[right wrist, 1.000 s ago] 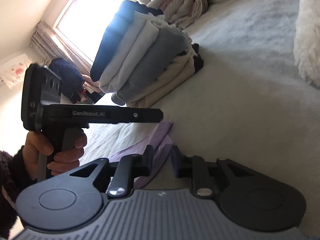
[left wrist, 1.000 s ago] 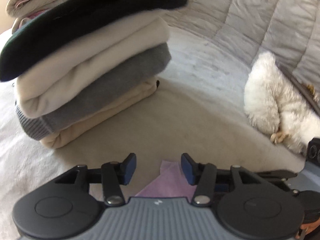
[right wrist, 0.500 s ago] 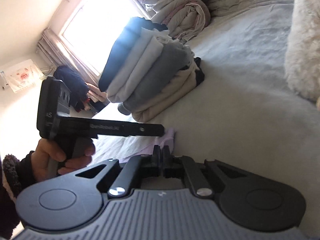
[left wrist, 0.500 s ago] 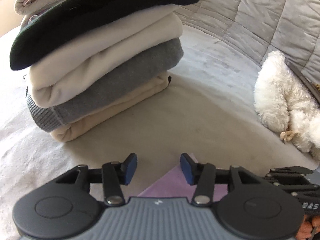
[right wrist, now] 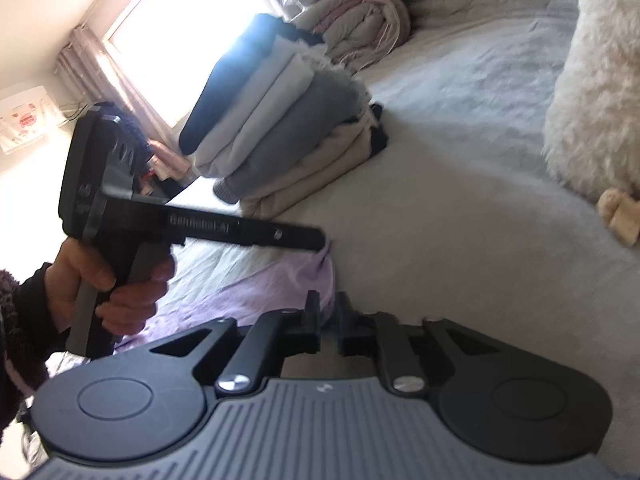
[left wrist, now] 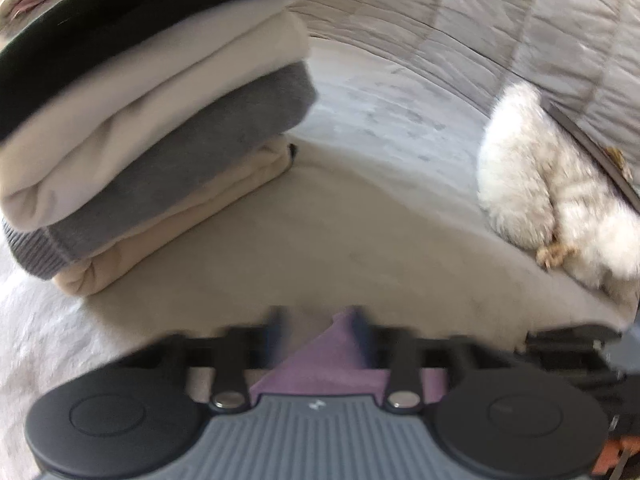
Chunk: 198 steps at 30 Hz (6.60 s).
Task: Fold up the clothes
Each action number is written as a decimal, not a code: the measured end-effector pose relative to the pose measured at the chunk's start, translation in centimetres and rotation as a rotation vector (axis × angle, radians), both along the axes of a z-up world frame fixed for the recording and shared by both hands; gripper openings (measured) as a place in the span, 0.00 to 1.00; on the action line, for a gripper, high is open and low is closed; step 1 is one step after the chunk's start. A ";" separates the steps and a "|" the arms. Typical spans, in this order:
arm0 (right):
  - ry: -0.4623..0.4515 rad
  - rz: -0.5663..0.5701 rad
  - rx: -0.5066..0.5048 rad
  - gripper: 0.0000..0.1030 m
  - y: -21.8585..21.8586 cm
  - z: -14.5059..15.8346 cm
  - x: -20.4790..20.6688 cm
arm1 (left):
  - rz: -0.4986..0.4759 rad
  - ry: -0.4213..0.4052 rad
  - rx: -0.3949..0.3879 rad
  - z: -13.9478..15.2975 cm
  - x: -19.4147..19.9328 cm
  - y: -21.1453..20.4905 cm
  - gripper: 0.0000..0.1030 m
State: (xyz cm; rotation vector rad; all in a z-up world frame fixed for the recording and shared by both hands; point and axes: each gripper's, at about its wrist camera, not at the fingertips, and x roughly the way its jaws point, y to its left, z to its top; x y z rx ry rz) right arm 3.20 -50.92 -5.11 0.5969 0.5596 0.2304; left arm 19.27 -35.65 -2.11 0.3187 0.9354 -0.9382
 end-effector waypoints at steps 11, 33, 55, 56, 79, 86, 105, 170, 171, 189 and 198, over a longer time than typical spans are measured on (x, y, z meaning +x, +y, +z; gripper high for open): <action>0.001 0.020 -0.127 0.18 1.8 0.3 0.8 | 0.038 -0.049 -0.013 0.3 -0.2 1.7 0.09; 0.008 -0.078 -0.126 0.14 0.7 1.4 -2.3 | 0.012 0.121 -0.104 -0.3 1.2 1.0 0.54; -0.042 -0.034 -0.306 0.03 2.5 3.8 0.1 | 0.198 -0.090 -0.254 0.7 -2.5 -0.1 0.01; -0.051 -0.049 -0.308 0.03 2.2 4.2 0.3 | 0.216 -0.108 -0.275 1.1 -2.5 -0.3 0.01; 0.063 -0.092 -0.417 0.38 1.8 5.2 2.9 | 0.342 -0.136 -0.281 0.7 -3.1 2.3 0.35; 0.057 -0.014 -0.379 0.38 4.8 6.9 3.9 | 0.458 -0.240 -0.211 2.8 -4.2 11.4 0.54; 0.018 0.269 -0.379 0.38 22.6 8.4 11.3 | 0.756 -0.329 0.026 3.6 -3.8 41.3 0.63; 0.042 0.398 -0.670 0.35 32.4 1.9 17.3 | 1.002 -0.415 0.171 2.0 -2.8 51.8 0.54; 0.050 0.383 -0.670 0.35 31.2 1.8 17.1 | 0.974 -0.414 0.170 2.2 -2.6 50.9 0.54; 0.130 0.192 -0.652 0.37 14.1 0.8 12.7 | 0.541 -0.335 0.126 -1.0 0.8 32.8 0.59; 0.163 0.072 -0.639 0.39 7.2 0.9 10.8 | 0.357 -0.298 0.042 -1.6 1.5 26.0 0.59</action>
